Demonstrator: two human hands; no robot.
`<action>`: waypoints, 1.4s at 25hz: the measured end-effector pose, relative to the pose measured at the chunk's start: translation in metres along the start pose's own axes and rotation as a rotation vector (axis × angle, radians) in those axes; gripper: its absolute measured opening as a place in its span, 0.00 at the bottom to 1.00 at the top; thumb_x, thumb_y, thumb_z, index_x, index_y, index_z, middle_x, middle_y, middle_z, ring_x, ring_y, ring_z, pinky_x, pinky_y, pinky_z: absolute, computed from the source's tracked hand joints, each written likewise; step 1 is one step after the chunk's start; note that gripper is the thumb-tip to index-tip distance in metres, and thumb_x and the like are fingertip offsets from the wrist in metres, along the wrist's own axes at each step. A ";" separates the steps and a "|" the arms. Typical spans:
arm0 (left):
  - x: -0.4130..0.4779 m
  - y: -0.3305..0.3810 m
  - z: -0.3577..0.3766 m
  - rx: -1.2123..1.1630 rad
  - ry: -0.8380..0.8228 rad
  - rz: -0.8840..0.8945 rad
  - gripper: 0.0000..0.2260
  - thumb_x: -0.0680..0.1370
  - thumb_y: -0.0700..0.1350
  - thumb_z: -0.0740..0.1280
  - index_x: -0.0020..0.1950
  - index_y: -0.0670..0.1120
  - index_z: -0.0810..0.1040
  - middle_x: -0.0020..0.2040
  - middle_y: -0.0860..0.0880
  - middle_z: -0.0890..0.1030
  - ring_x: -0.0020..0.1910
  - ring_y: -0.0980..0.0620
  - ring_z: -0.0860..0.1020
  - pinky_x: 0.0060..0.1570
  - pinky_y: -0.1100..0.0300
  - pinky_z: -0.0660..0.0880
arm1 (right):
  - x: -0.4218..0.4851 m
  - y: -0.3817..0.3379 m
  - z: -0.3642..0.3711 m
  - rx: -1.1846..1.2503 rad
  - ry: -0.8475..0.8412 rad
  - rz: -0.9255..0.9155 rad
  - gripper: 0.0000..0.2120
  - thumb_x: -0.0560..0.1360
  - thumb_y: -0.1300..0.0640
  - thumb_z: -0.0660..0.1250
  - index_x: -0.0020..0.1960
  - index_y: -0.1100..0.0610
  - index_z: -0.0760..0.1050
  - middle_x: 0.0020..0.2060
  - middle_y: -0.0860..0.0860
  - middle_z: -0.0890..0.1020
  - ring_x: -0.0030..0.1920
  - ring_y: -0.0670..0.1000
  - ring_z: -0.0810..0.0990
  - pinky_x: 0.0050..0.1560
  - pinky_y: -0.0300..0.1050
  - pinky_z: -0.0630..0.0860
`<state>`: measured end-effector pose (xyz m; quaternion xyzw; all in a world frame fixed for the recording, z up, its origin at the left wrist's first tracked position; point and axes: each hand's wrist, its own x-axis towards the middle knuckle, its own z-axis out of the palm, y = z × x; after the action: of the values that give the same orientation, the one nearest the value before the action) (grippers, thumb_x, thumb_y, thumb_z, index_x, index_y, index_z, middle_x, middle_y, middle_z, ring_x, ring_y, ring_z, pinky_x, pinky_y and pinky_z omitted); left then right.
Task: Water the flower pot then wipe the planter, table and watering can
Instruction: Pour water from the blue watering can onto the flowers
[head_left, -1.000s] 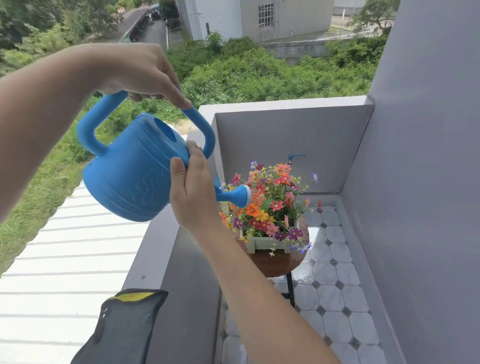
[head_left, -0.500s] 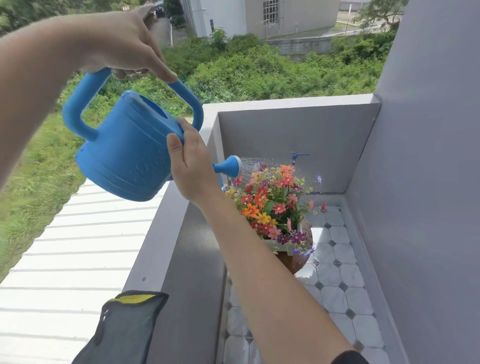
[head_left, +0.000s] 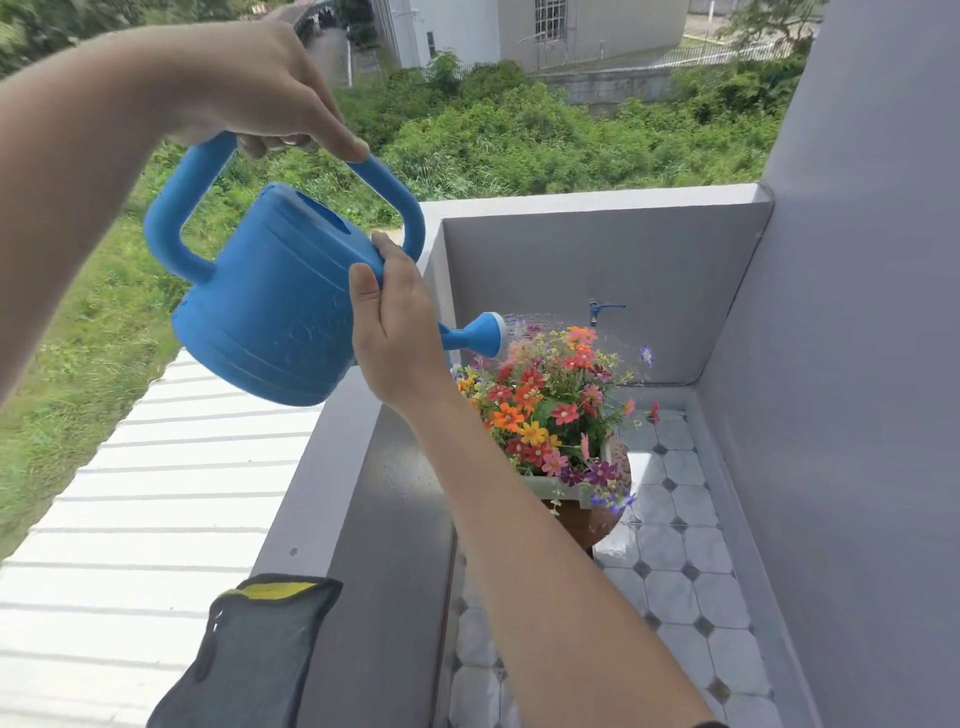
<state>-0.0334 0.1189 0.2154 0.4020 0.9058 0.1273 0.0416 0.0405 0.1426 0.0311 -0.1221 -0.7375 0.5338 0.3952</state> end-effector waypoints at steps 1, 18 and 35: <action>0.001 -0.005 -0.003 -0.012 -0.016 -0.014 0.12 0.72 0.49 0.71 0.44 0.40 0.81 0.29 0.44 0.68 0.27 0.49 0.64 0.30 0.60 0.62 | 0.002 -0.003 0.001 -0.007 0.015 0.014 0.22 0.81 0.53 0.52 0.71 0.64 0.59 0.68 0.60 0.68 0.68 0.58 0.66 0.67 0.60 0.64; -0.016 0.005 0.015 -0.075 -0.134 -0.016 0.12 0.71 0.48 0.73 0.43 0.39 0.82 0.26 0.48 0.65 0.25 0.51 0.61 0.27 0.61 0.60 | -0.046 -0.019 -0.021 0.029 -0.010 0.098 0.21 0.82 0.52 0.52 0.71 0.62 0.60 0.66 0.57 0.70 0.66 0.53 0.66 0.65 0.45 0.62; -0.058 -0.004 0.025 -0.263 -0.169 -0.061 0.11 0.72 0.46 0.72 0.42 0.37 0.82 0.23 0.50 0.63 0.24 0.52 0.59 0.27 0.60 0.57 | -0.086 -0.031 -0.038 -0.024 -0.118 0.101 0.23 0.81 0.51 0.51 0.72 0.61 0.58 0.70 0.56 0.67 0.70 0.53 0.62 0.71 0.52 0.61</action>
<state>0.0076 0.0781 0.1889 0.3748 0.8864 0.2091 0.1736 0.1313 0.1048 0.0244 -0.1323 -0.7587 0.5506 0.3220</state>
